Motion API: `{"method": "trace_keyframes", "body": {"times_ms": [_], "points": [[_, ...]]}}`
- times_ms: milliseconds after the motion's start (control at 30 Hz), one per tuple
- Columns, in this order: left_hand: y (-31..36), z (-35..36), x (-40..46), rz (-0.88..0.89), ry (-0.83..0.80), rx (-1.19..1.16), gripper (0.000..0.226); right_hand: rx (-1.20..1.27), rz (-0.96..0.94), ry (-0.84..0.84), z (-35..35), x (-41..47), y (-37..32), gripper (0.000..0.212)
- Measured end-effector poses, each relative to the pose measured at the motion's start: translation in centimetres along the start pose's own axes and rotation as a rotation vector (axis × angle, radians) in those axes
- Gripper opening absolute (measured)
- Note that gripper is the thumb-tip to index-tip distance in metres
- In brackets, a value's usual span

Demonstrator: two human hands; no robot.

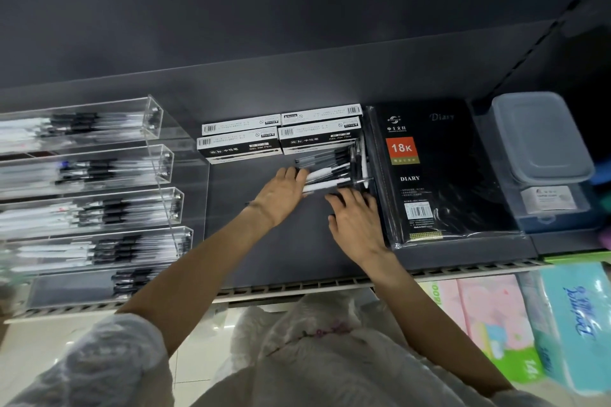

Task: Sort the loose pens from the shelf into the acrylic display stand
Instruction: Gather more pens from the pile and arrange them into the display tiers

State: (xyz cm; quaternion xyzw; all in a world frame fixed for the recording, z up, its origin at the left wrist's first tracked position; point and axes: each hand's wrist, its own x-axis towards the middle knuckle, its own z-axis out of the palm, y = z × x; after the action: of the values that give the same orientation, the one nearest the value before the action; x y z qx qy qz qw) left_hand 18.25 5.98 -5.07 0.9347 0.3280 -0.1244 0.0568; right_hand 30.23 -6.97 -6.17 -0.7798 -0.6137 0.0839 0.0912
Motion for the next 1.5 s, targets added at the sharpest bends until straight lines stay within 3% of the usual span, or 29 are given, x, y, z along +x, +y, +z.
{"method": "trace_keyframes", "body": {"times_ms": [200,367,433,500,600,700,767,967,1200,1300,1400,1500], "points": [[-1.1,-0.7,-1.0,0.035,0.052,-0.072,0.034,0.015,0.006,0.07,-0.1,-0.1,0.4,0.036],[-1.5,-2.8,-1.8,-0.035,-0.109,-0.178,0.035,0.078,0.021,0.153,-0.4,0.0,0.7,0.029],[-1.7,-3.1,-2.2,-0.089,-0.131,-0.493,0.023,0.148,0.018,0.189,-1.0,0.1,0.6,0.027],[-1.4,-3.5,-2.9,-0.188,-0.142,-0.968,0.017,0.287,0.051,0.183,-1.8,0.2,0.6,0.025],[-0.4,-4.3,-4.1,-0.259,-0.168,-1.544,0.021,0.697,0.19,0.158,-3.4,0.7,0.2,0.027],[0.6,-5.1,-5.2,-0.226,-0.23,-1.822,0.02,1.184,0.354,0.058,-5.8,1.8,-0.7,0.037],[1.3,-5.6,-5.9,-0.204,-0.253,-1.933,0.018,1.38,0.371,-0.016,-7.4,2.6,-1.3,0.044],[2.4,-6.3,-8.0,-0.159,-0.289,-2.047,0.02,1.598,0.288,-0.022,-10.7,5.0,-2.3,0.046],[3.0,-6.4,-9.1,-0.173,-0.257,-1.991,0.021,1.486,0.122,-0.243,-11.6,5.6,-3.5,0.023],[2.8,-6.1,-9.4,-0.182,-0.231,-1.945,0.022,1.559,0.203,-0.122,-11.8,6.0,-4.3,0.026],[2.4,-5.3,-9.7,-0.21,-0.195,-1.951,0.022,1.937,0.429,0.061,-12.7,6.5,-3.5,0.024],[1.8,-4.5,-9.8,-0.274,-0.072,-2.079,0.025,1.838,0.44,0.0,-13.2,5.7,-2.8,0.029]]}}
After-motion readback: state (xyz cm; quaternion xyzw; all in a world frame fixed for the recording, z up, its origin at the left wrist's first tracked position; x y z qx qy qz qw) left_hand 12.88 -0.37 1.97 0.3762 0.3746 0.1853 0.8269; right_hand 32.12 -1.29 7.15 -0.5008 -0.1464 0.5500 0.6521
